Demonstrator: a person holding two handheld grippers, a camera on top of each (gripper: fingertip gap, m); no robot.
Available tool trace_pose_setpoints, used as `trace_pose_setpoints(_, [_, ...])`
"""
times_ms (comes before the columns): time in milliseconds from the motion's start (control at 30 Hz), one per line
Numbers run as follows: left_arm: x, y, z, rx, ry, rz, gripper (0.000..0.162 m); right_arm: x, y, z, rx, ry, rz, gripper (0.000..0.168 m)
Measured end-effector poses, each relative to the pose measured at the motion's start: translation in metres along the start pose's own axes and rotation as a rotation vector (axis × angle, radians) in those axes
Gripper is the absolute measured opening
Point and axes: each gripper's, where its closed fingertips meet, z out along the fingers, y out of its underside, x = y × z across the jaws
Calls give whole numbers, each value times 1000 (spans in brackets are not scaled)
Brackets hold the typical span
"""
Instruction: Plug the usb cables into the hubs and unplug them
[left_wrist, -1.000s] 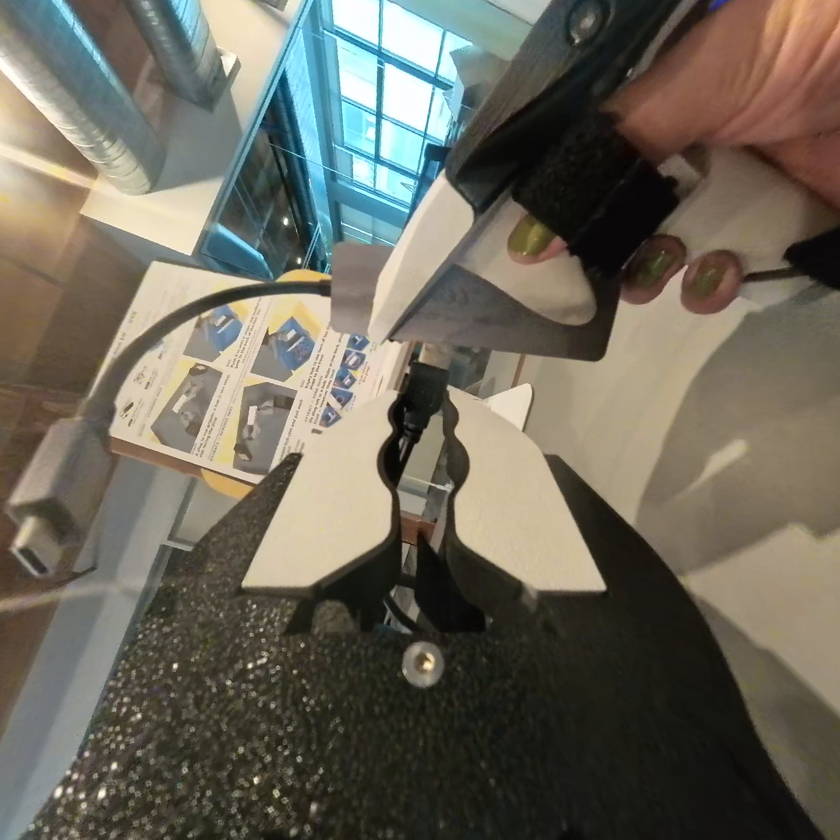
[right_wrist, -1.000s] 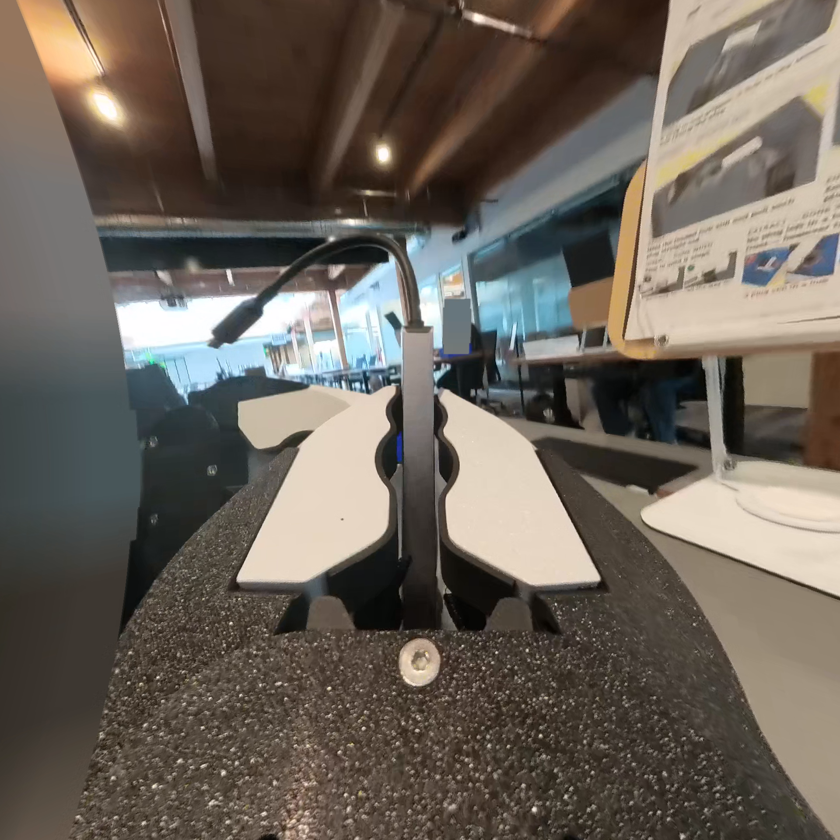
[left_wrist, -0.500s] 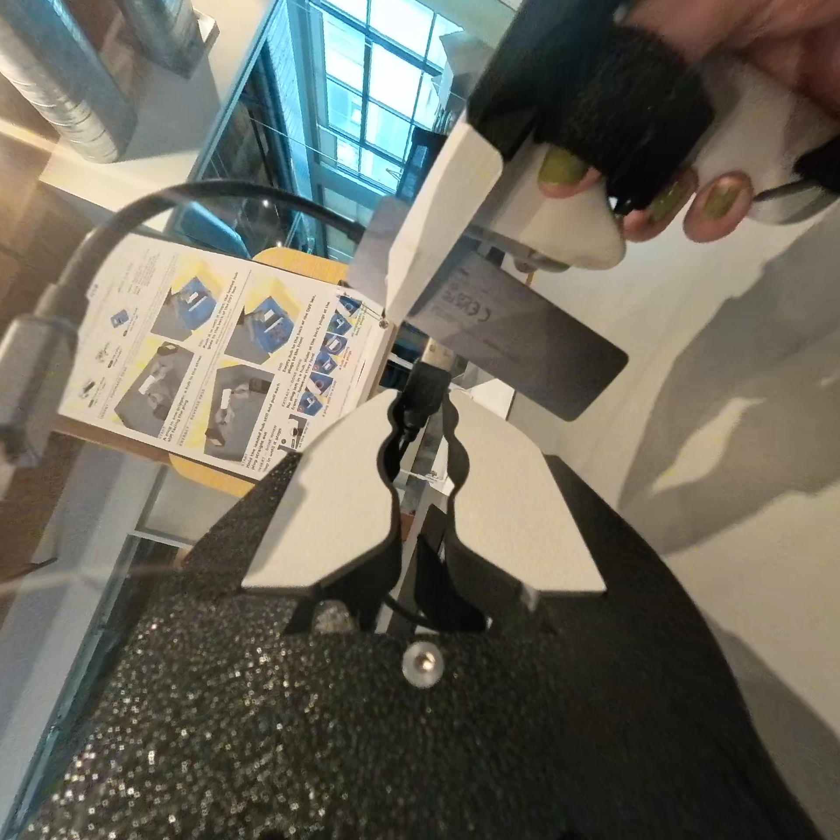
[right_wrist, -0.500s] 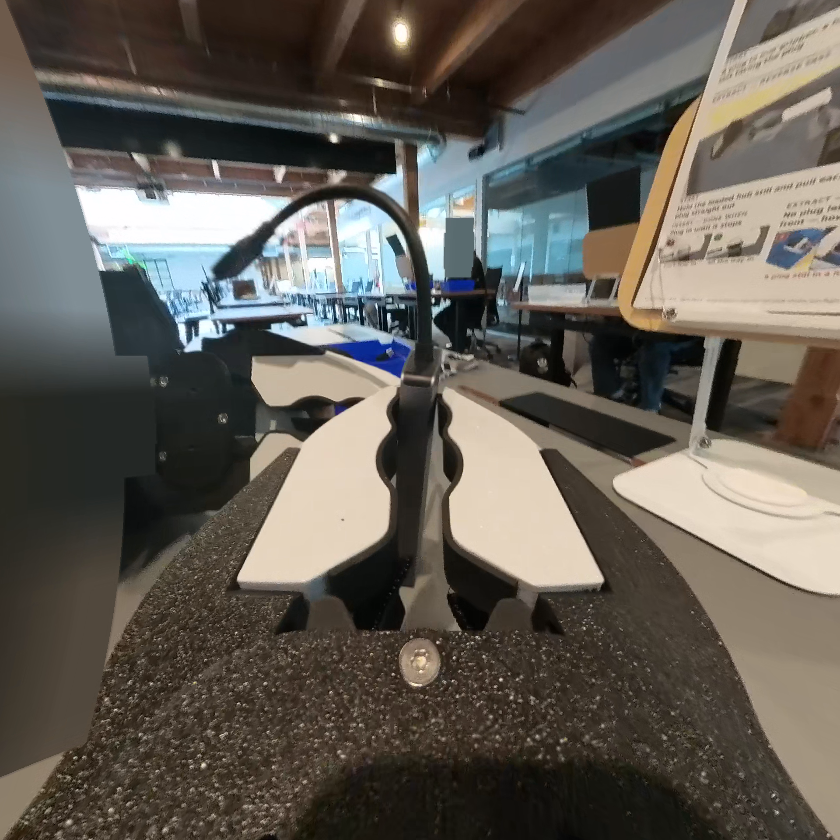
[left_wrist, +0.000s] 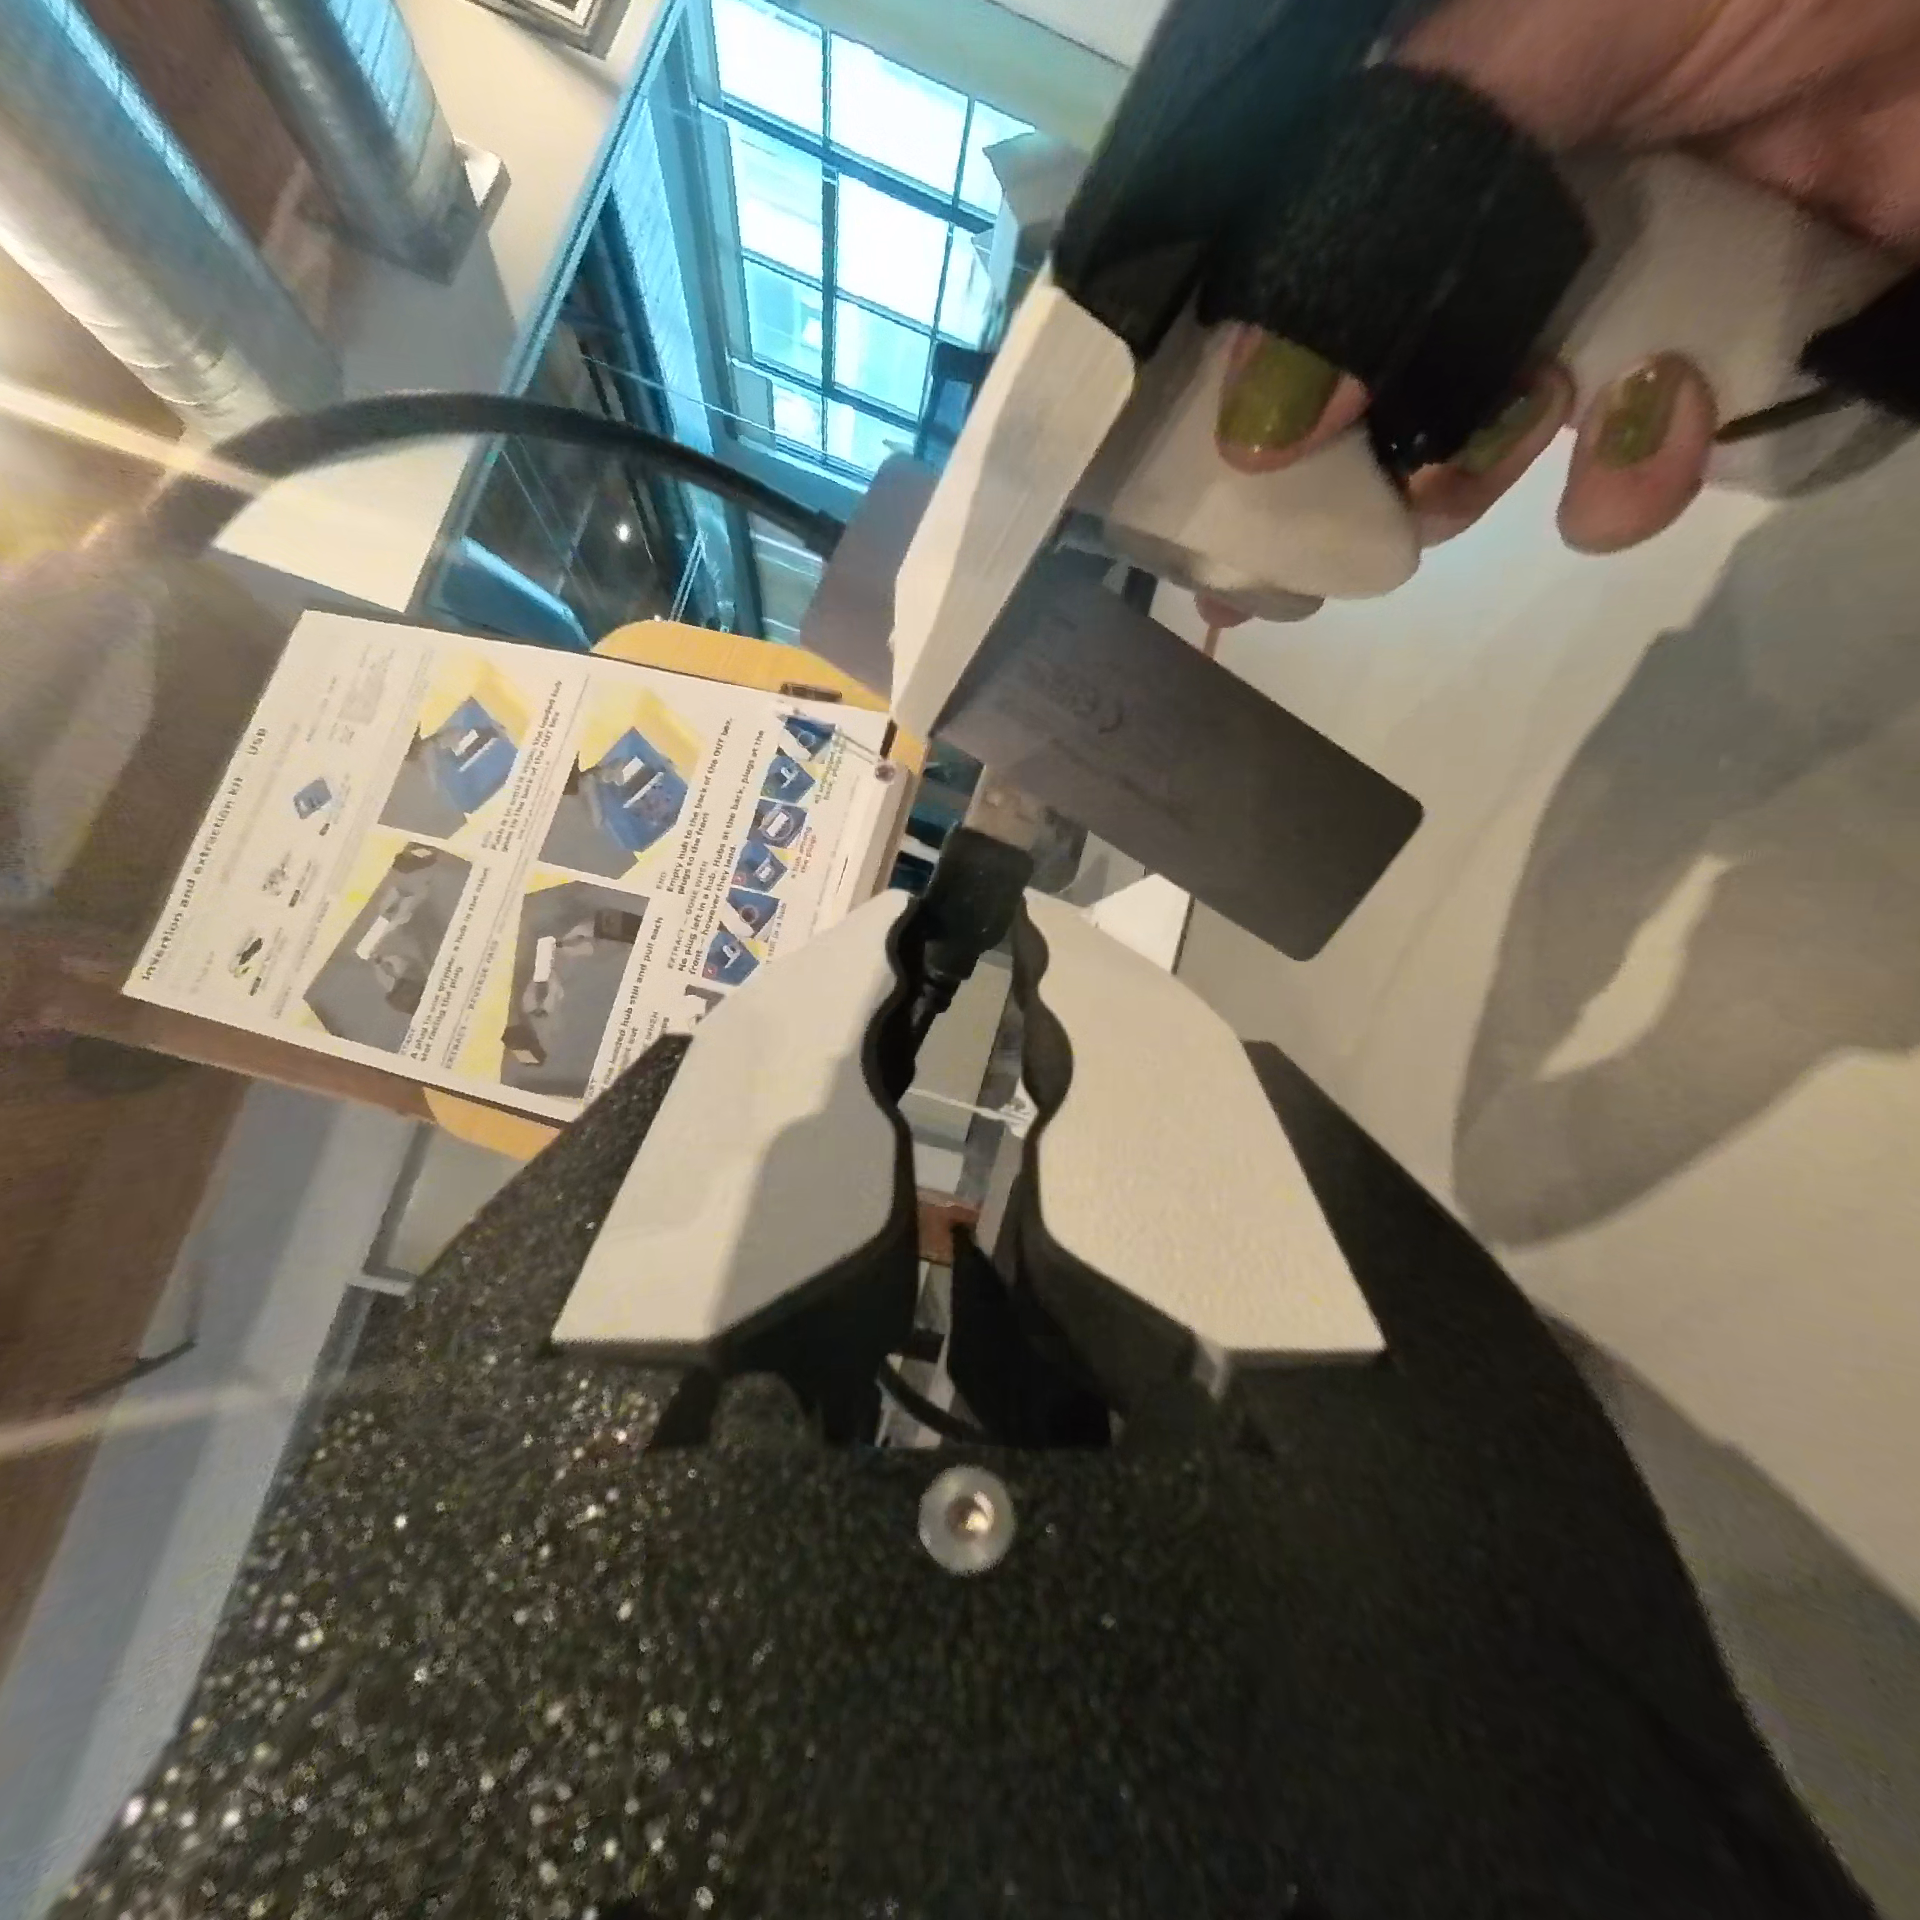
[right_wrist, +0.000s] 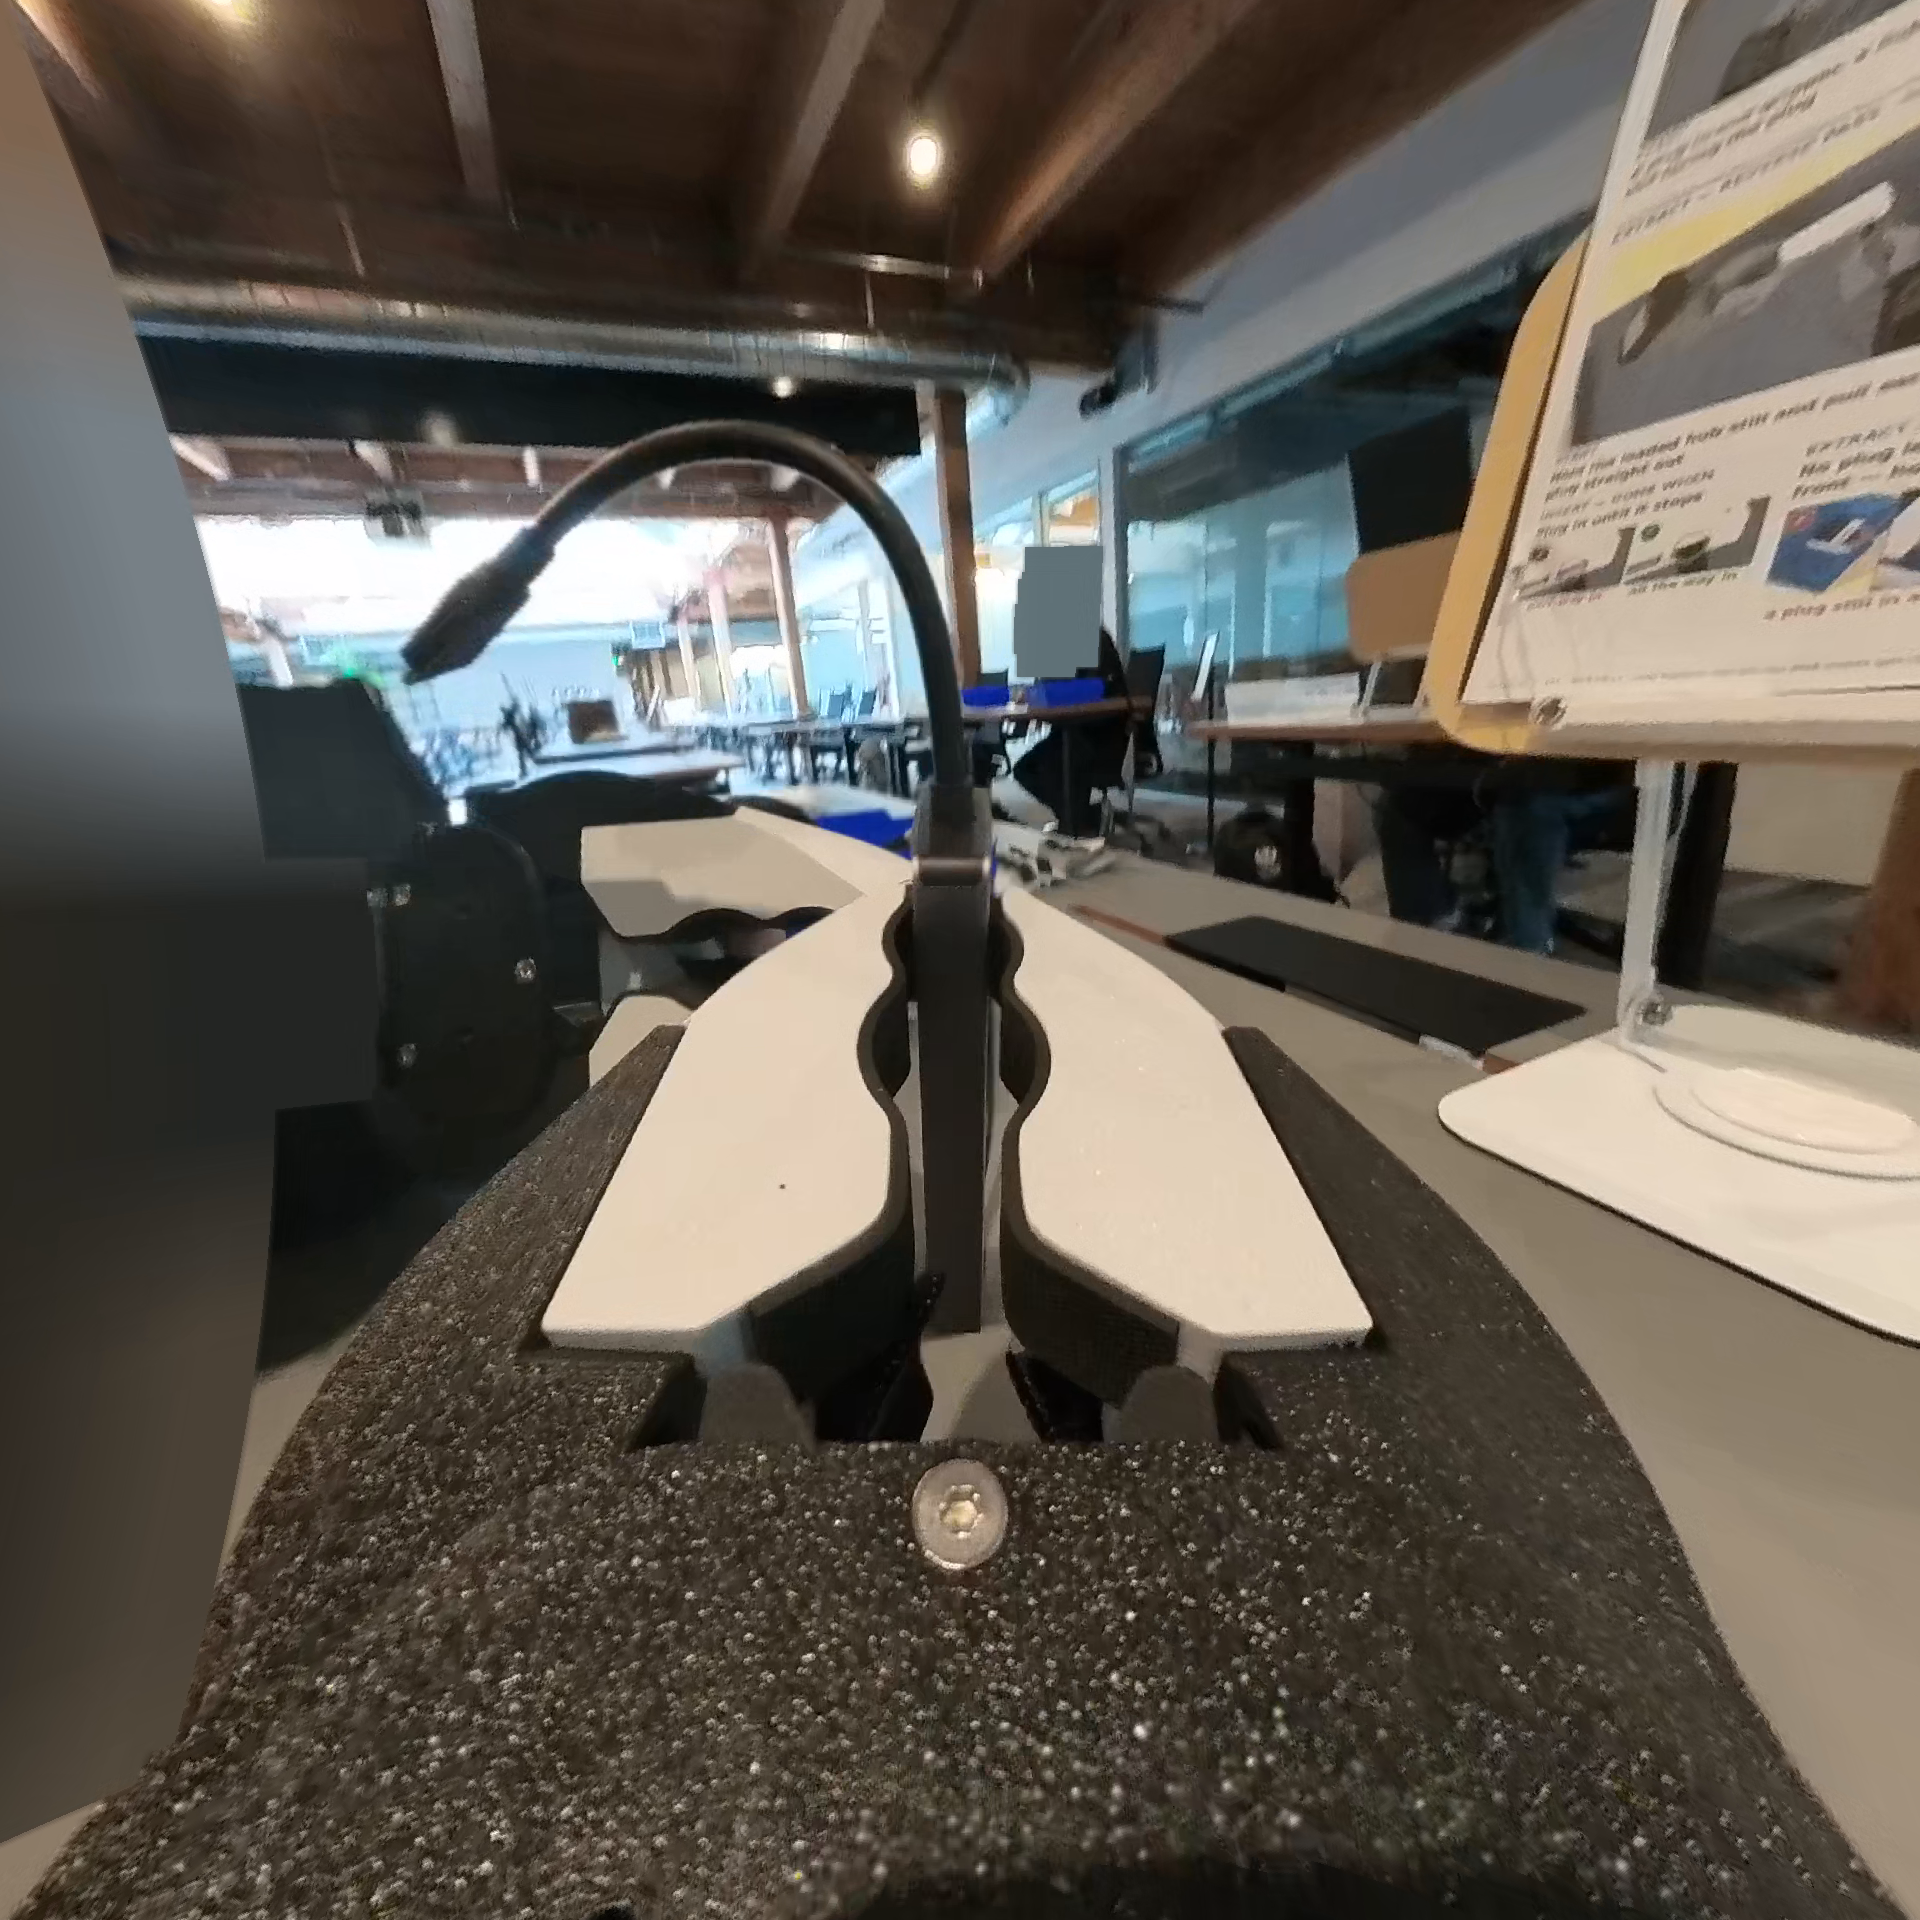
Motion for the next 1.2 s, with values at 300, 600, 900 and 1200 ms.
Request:
trace_pose_setpoints(300, [-3,-6,-2,22,-37,94,15,-3,-5,0,71,31,-11,11])
trace_pose_setpoints(600, [-2,-13,-5,98,0,-11,14,-7,-12,0,148,-22,65,12])
trace_pose_setpoints(900, [-2,-21,-7,143,25,-118,14,-12,-20,0,205,-60,112,12])
trace_pose_setpoints(1200, [-5,-24,-3,109,1,-99,16,-7,-25,-5,243,-87,171,12])
